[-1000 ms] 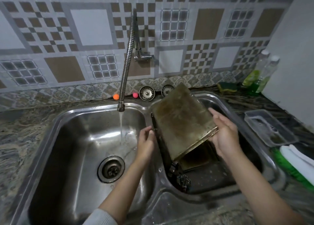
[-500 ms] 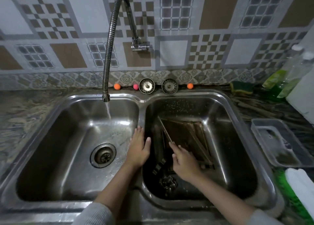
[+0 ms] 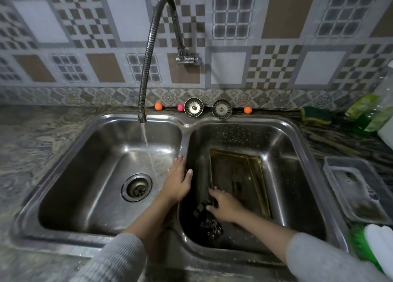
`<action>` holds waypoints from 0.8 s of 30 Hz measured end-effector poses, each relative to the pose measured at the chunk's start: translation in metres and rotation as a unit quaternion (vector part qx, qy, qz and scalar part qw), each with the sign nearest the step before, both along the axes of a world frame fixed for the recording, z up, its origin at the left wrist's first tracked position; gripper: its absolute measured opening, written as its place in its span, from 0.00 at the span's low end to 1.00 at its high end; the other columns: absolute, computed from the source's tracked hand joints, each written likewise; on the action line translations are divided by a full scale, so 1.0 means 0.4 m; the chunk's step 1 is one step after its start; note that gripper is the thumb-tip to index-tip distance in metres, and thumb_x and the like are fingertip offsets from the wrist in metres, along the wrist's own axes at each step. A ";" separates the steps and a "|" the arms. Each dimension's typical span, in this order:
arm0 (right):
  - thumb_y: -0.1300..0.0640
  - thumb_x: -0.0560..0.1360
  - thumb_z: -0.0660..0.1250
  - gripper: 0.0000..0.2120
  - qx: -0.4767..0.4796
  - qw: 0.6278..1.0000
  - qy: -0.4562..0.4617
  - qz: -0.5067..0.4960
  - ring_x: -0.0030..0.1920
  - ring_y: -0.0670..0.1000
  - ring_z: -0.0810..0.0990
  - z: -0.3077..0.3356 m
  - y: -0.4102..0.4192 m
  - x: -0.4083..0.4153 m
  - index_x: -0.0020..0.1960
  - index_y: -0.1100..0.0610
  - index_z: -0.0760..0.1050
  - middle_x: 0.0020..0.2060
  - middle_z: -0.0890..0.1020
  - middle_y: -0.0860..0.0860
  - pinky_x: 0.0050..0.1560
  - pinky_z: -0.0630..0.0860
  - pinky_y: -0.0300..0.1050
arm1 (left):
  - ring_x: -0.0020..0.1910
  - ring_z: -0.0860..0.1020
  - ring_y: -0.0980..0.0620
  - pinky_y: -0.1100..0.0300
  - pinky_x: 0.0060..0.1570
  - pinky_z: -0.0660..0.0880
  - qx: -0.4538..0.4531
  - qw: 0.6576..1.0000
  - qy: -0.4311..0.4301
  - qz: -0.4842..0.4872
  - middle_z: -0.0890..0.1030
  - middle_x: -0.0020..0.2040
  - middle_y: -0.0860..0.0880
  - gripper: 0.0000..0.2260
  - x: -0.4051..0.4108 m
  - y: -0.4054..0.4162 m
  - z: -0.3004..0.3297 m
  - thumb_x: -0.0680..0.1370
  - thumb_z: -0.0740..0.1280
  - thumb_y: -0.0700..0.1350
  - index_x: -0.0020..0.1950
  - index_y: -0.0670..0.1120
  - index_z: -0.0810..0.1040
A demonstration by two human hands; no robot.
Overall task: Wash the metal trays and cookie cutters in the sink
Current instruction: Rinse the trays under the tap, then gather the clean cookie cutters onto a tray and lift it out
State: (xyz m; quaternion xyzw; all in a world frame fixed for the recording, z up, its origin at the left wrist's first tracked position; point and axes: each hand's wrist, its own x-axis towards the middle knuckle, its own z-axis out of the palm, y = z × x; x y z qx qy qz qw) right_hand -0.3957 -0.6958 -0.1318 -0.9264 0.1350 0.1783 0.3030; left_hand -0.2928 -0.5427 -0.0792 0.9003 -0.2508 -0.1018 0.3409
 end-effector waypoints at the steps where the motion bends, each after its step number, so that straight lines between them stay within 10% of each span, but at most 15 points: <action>1: 0.46 0.77 0.64 0.33 0.000 1.000 -0.008 0.002 0.74 0.54 0.62 0.019 -0.010 0.010 0.77 0.47 0.53 0.75 0.62 0.50 0.69 0.66 0.47 | 0.77 0.50 0.50 0.51 0.76 0.49 -0.003 1.000 0.006 -0.004 0.54 0.78 0.46 0.25 0.001 0.001 0.010 0.82 0.57 0.50 0.77 0.45 0.57; 13: 0.56 0.77 0.64 0.22 -0.030 0.941 -0.337 -0.019 0.61 0.54 0.77 0.508 -0.117 0.340 0.70 0.56 0.70 0.65 0.75 0.54 0.63 0.73 0.50 | 0.59 0.70 0.54 0.72 0.61 0.61 -0.203 0.929 -0.307 0.043 0.75 0.57 0.51 0.09 0.175 0.032 0.448 0.75 0.69 0.45 0.54 0.47 0.80; 24: 0.66 0.77 0.63 0.13 -0.082 0.888 -0.449 -0.046 0.54 0.58 0.79 0.613 -0.210 0.583 0.59 0.63 0.79 0.54 0.81 0.58 0.54 0.70 0.41 | 0.43 0.79 0.48 0.55 0.46 0.79 -0.309 0.947 -0.061 -0.071 0.80 0.50 0.47 0.15 0.382 0.097 0.572 0.72 0.70 0.30 0.48 0.51 0.81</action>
